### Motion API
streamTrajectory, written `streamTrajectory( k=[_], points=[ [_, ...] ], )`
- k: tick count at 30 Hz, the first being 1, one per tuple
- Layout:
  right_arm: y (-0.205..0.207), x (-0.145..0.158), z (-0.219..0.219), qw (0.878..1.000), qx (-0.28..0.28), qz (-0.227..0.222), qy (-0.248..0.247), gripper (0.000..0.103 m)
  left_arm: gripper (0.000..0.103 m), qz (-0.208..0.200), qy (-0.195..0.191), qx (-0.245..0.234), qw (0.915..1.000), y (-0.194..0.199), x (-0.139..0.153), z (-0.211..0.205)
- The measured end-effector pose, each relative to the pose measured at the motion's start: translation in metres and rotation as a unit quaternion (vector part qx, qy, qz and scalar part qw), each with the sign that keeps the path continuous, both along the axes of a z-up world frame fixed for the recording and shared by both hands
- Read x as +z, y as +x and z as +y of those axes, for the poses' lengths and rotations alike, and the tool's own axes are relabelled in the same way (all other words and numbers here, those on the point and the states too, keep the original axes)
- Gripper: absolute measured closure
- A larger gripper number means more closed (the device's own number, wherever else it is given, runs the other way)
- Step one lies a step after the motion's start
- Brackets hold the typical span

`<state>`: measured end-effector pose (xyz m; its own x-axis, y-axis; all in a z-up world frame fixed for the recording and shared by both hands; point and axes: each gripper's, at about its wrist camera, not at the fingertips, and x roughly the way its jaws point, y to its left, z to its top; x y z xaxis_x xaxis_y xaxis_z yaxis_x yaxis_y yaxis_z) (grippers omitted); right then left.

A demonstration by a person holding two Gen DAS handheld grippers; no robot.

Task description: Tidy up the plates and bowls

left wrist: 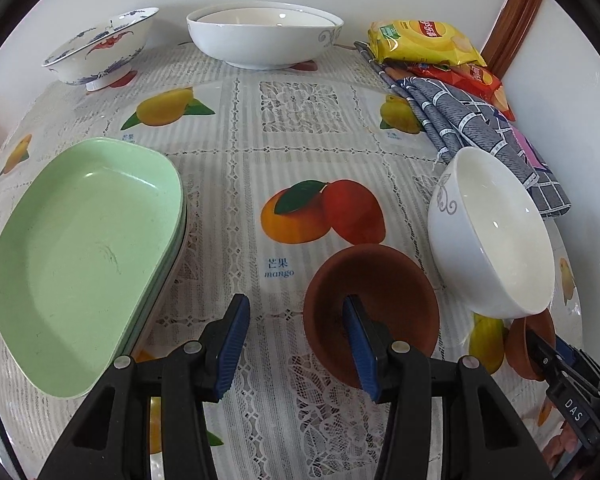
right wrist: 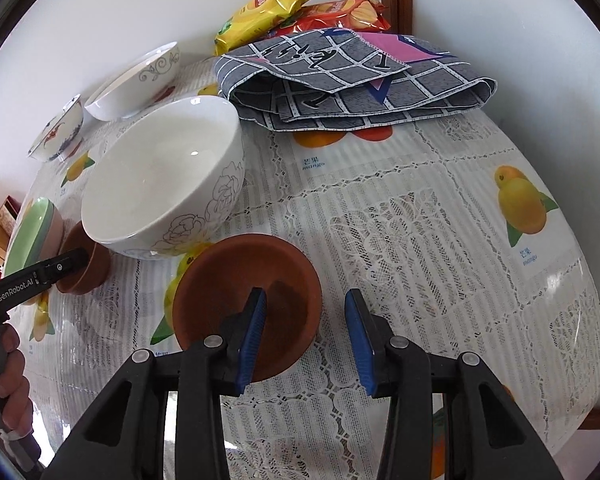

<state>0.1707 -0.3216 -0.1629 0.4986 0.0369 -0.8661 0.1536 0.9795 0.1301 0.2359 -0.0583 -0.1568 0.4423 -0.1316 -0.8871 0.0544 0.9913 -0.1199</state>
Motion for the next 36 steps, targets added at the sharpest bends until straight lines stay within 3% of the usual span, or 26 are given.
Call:
streamTrajectory(
  k=[13,17,20,24,36],
  points=[
    [0.003,0.0,0.002,1.0,0.001,0.008,-0.007,0.061,0.057,-0.014,0.013,-0.001,0.9998,-0.002,-0.002,-0.002],
    [0.004,0.001,0.003,1.0,0.002,0.01,-0.011,0.062,0.065,-0.015,0.011,-0.004,0.9998,-0.002,-0.002,-0.003],
    [0.003,0.001,0.006,1.0,0.009,0.008,-0.002,0.076,0.079,-0.011,-0.005,-0.008,0.9999,-0.002,-0.002,-0.002],
    [0.002,0.003,0.011,1.0,0.01,0.007,-0.014,0.082,0.089,-0.01,-0.009,-0.016,0.9998,-0.003,-0.001,-0.005],
    [-0.005,0.017,0.019,1.0,0.02,-0.017,-0.014,0.095,0.094,-0.031,-0.018,-0.026,0.999,-0.013,0.013,-0.004]
  ],
)
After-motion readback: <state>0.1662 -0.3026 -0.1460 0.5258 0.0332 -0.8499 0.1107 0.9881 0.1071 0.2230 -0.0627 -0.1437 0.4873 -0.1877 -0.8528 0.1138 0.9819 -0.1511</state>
